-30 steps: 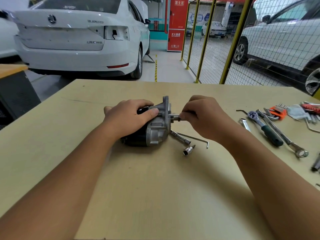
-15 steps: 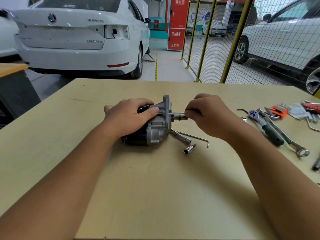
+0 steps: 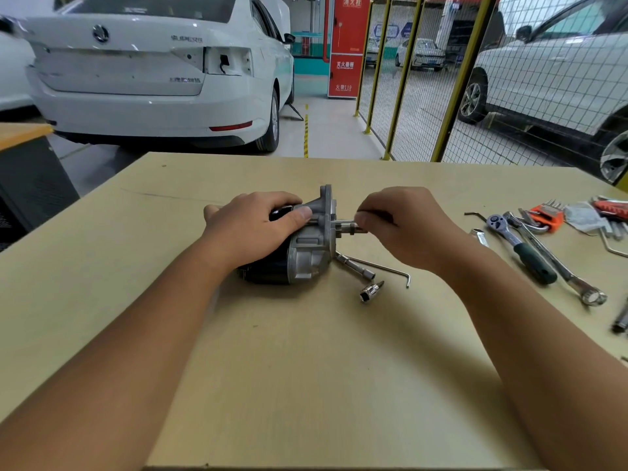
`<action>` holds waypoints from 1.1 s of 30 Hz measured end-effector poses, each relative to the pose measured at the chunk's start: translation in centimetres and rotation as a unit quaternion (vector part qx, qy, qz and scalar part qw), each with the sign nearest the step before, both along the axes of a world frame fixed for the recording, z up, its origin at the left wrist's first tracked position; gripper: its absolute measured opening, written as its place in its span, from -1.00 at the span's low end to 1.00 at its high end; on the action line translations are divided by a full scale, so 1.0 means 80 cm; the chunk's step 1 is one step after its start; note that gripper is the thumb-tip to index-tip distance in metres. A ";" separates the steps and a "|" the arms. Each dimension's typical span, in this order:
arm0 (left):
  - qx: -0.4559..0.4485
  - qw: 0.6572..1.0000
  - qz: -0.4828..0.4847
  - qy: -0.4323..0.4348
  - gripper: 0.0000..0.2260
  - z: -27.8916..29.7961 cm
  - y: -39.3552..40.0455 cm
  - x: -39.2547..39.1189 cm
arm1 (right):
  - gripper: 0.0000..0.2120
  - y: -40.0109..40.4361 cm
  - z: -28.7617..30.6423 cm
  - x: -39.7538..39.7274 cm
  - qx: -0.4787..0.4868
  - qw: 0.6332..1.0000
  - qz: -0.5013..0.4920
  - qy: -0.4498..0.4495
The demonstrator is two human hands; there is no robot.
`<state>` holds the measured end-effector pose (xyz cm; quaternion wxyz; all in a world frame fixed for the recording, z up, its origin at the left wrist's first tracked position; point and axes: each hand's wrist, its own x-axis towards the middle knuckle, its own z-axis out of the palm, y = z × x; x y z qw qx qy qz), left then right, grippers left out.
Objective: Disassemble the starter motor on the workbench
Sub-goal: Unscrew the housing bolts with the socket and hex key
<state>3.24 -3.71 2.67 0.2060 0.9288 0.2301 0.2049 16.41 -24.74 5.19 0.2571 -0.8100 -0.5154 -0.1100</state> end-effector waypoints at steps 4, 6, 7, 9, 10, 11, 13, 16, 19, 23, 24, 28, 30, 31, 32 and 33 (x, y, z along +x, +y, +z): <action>0.000 1.000 0.000 0.000 -0.46 0.000 0.000 0.001 | -0.83 0.002 0.002 0.001 -0.022 1.000 -0.004 -0.009; -0.002 1.000 0.000 0.001 -0.47 0.001 0.000 0.000 | -0.85 0.003 0.001 0.000 -0.031 0.999 -0.014 -0.019; -0.003 1.000 0.000 0.001 -0.47 0.001 0.000 0.000 | -0.87 0.003 0.001 -0.002 -0.038 0.998 -0.027 -0.034; 0.003 1.000 0.001 0.003 -0.45 0.000 0.001 0.000 | -0.91 0.003 0.002 -0.005 -0.040 0.996 -0.054 -0.061; 0.007 1.000 0.000 0.004 -0.44 -0.001 0.001 -0.001 | -0.91 0.003 0.002 -0.006 -0.036 0.996 -0.058 -0.063; 0.010 1.000 0.001 0.005 -0.42 -0.001 0.001 0.000 | -0.89 0.003 0.002 -0.006 -0.028 0.997 -0.054 -0.055; 0.014 1.000 0.002 0.006 -0.39 -0.001 0.001 0.000 | -0.89 0.003 0.000 -0.006 -0.010 0.999 -0.034 -0.018; 0.009 1.000 -0.001 0.001 -0.39 -0.002 0.000 0.000 | -0.93 0.004 -0.004 -0.003 0.007 1.000 -0.015 0.023; -0.001 1.000 -0.004 -0.008 -0.47 -0.001 -0.001 0.000 | -0.85 0.007 -0.008 -0.003 -0.002 1.000 0.002 0.025; 0.001 1.000 0.001 -0.005 -0.44 0.000 0.000 0.000 | -0.84 0.011 -0.009 -0.003 0.003 1.000 -0.002 0.002; 0.003 1.000 0.001 -0.004 -0.43 0.000 0.000 0.000 | -0.85 0.011 -0.008 -0.003 0.002 1.000 -0.012 -0.007; 0.006 1.000 0.002 -0.002 -0.37 0.000 -0.001 0.000 | -0.93 0.008 -0.007 -0.004 -0.017 0.996 -0.078 -0.049; 0.009 1.000 0.003 -0.001 -0.35 -0.001 -0.001 0.000 | -0.93 0.009 -0.008 -0.004 -0.007 0.998 -0.063 -0.031; 0.009 1.000 0.003 -0.001 -0.36 -0.001 0.000 0.000 | -0.94 0.010 -0.009 -0.004 0.002 0.999 -0.048 -0.019; 0.009 1.000 0.003 -0.002 -0.37 -0.001 0.000 0.000 | -0.95 0.010 -0.009 -0.004 0.010 0.999 -0.034 -0.005; 0.010 1.000 0.003 -0.002 -0.37 -0.002 0.000 0.000 | -0.96 0.009 -0.010 -0.004 0.013 1.000 -0.024 0.009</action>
